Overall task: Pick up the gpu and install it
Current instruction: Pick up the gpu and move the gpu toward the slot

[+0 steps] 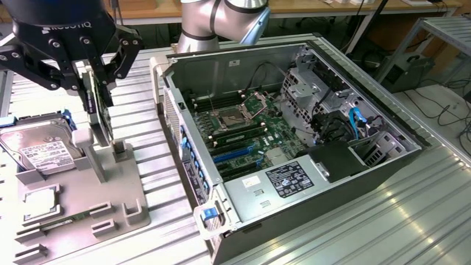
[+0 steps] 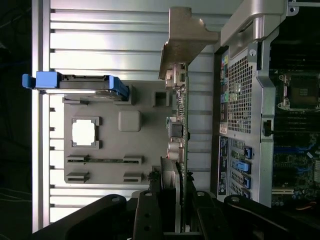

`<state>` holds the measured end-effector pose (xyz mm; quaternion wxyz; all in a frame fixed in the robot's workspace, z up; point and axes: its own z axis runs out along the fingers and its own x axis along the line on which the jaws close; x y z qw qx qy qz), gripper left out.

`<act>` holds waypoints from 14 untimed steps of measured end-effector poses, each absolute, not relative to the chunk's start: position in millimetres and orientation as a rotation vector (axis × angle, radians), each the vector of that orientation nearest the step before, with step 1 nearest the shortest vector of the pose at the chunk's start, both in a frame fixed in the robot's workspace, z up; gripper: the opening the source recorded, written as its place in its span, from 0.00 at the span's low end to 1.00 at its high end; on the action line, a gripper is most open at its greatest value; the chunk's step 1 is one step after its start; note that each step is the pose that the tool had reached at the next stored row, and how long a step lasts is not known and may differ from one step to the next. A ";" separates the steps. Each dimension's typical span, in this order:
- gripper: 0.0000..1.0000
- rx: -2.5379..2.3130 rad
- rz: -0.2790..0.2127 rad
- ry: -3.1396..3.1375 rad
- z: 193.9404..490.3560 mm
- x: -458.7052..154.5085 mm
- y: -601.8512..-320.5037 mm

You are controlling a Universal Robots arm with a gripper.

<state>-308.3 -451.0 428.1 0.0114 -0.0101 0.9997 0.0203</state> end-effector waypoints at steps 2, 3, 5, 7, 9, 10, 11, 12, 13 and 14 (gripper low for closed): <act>0.28 -0.032 0.063 3.118 428.1 -307.2 -451.0; 0.28 -0.032 0.063 3.118 428.1 -306.3 -451.0; 0.28 -0.032 0.063 3.118 428.1 -304.0 -451.1; 0.28 -0.032 0.063 3.118 428.0 -301.8 -451.1; 0.28 -0.032 0.063 3.118 428.1 -299.9 -451.0; 0.28 -0.032 0.063 3.118 428.1 -298.9 -451.0; 0.28 -0.032 0.063 3.118 428.1 -297.8 -451.0; 0.28 -0.032 0.063 3.118 428.1 -296.4 -451.0; 0.28 -0.032 0.063 3.118 428.1 -295.1 -451.0; 0.28 -0.032 0.063 3.118 428.1 -293.6 -451.0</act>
